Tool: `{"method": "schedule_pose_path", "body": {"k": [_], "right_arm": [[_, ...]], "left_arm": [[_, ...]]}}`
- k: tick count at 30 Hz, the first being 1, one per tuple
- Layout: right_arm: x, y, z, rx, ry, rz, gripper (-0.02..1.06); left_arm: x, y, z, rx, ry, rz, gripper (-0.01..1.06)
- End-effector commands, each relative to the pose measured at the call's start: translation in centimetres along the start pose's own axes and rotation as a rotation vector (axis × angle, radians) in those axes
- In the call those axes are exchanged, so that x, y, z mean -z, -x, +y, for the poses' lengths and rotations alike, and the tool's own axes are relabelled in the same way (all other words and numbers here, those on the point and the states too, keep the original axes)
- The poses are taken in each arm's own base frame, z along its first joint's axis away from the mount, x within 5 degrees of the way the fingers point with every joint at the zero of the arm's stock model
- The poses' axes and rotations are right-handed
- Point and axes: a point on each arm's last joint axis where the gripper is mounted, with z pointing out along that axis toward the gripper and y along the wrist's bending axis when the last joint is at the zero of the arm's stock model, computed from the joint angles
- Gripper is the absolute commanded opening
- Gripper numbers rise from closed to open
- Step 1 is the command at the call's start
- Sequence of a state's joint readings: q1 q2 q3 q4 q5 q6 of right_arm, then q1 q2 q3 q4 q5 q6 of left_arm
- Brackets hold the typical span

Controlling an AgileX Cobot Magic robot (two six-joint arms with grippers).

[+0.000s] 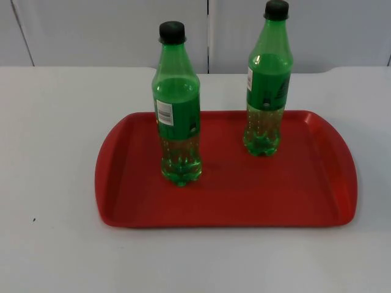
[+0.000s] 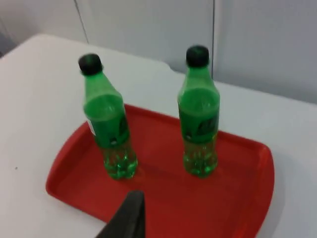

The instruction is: Place the bottle upright on the tray.

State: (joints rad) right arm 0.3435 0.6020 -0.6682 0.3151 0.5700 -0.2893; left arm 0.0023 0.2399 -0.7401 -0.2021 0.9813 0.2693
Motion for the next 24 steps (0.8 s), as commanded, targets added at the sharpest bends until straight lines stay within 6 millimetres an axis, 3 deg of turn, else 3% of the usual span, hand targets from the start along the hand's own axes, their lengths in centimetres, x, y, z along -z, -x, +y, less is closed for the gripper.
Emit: {"method": "schedule_pose_path", "body": {"k": [1, 12, 16, 24], "right_arm": [[0.8, -0.3, 0.3, 0.020, 0.013, 0.000, 1.05], [5.3, -2.4, 1.2, 0.055, 0.029, -0.104, 1.05], [7.3, -3.3, 1.7, 0.074, 0.040, -0.142, 1.05], [9.2, -4.7, 1.8, 0.085, 0.014, -0.157, 1.05]], "left_arm": [[0.6, -0.5, -0.3, 0.014, -0.016, 0.004, 1.05], [1.5, -5.1, -1.3, 0.066, -0.027, -0.039, 1.05], [1.1, -5.8, -1.3, 0.065, -0.028, 0.014, 1.05], [-0.7, -7.7, -1.0, 0.065, -0.008, 0.116, 1.05]]}}
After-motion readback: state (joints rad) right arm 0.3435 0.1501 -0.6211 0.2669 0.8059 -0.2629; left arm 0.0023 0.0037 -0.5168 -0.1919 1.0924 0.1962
